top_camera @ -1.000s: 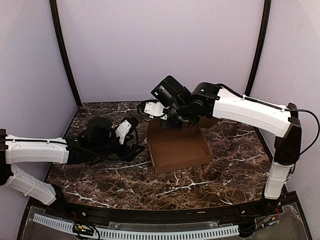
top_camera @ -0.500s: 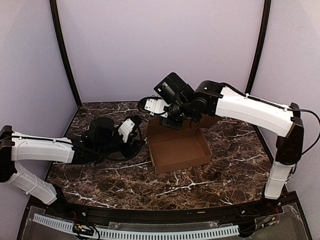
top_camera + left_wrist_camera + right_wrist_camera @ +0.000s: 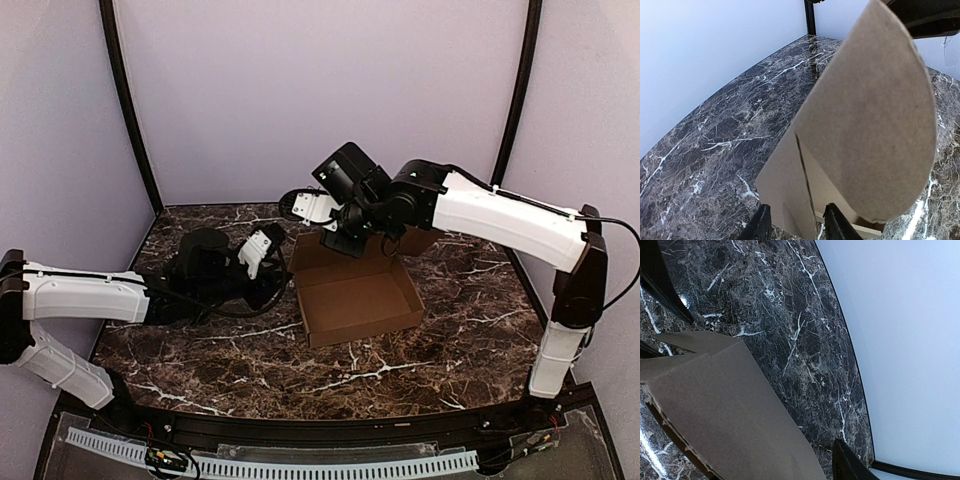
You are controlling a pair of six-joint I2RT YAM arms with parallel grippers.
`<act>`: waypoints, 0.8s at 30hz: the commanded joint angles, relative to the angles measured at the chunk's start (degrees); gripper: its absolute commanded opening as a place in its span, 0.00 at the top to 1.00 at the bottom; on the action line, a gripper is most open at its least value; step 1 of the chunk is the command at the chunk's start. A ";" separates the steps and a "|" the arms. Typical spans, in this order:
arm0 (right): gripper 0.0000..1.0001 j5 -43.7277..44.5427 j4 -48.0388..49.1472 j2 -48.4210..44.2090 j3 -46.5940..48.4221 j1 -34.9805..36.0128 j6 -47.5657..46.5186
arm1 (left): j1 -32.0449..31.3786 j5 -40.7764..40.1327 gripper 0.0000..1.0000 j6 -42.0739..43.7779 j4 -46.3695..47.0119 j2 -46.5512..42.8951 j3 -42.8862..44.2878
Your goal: Fold the paper box
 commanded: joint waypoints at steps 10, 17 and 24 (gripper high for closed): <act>0.51 -0.76 1.31 -0.94 -0.24 -0.75 2.43 | -0.34 0.12 0.79 0.21 0.78 -0.12 2.25; 0.50 -0.45 1.24 -0.56 1.04 -1.21 2.96 | -0.34 -0.07 0.92 0.52 0.50 -0.52 2.59; 0.36 -4.11 1.23 -2.58 0.37 -1.84 3.52 | -0.33 -0.90 0.99 1.56 0.02 -1.08 3.00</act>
